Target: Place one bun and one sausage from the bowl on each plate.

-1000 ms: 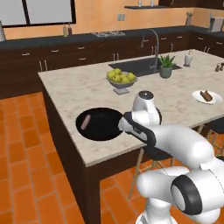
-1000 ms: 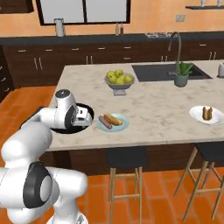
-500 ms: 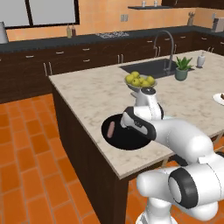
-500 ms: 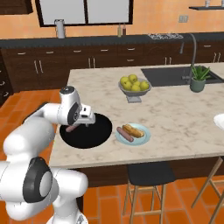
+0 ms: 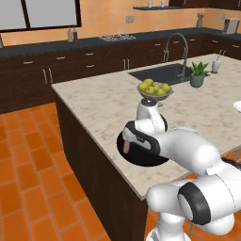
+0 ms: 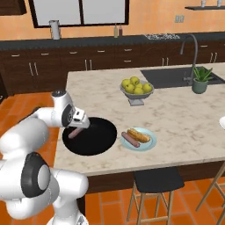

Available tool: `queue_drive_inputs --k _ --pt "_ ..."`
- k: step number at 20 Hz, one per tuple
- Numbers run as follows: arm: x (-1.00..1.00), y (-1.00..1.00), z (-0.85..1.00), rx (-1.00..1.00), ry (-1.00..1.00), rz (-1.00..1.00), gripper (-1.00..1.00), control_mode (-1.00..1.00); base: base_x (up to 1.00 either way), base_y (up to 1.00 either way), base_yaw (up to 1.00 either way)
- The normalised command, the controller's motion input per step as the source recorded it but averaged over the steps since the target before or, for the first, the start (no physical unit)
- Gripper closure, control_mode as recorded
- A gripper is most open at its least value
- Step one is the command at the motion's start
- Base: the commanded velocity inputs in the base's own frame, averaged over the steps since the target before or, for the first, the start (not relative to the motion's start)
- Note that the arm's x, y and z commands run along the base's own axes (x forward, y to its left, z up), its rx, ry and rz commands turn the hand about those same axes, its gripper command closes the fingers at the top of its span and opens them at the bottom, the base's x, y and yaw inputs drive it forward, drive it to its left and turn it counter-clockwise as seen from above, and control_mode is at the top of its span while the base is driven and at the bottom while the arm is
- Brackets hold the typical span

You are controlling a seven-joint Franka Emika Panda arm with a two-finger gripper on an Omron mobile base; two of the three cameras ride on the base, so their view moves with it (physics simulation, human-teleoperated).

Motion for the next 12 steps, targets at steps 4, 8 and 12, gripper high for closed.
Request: queue_drive_inputs --k 4,8,12 --pt "0.1 0.3 -0.27 0.13 0.07 -0.32 -1.0 -1.0 0.0 0.0 0.0" --pt "0.46 -0.02 -0.39 0.28 0.07 -0.22 -1.0 -1.0 0.0 0.0 0.0" --pt "0.54 -0.07 -0.36 0.23 0.06 -0.07 -1.0 -1.0 0.0 0.0 0.0"
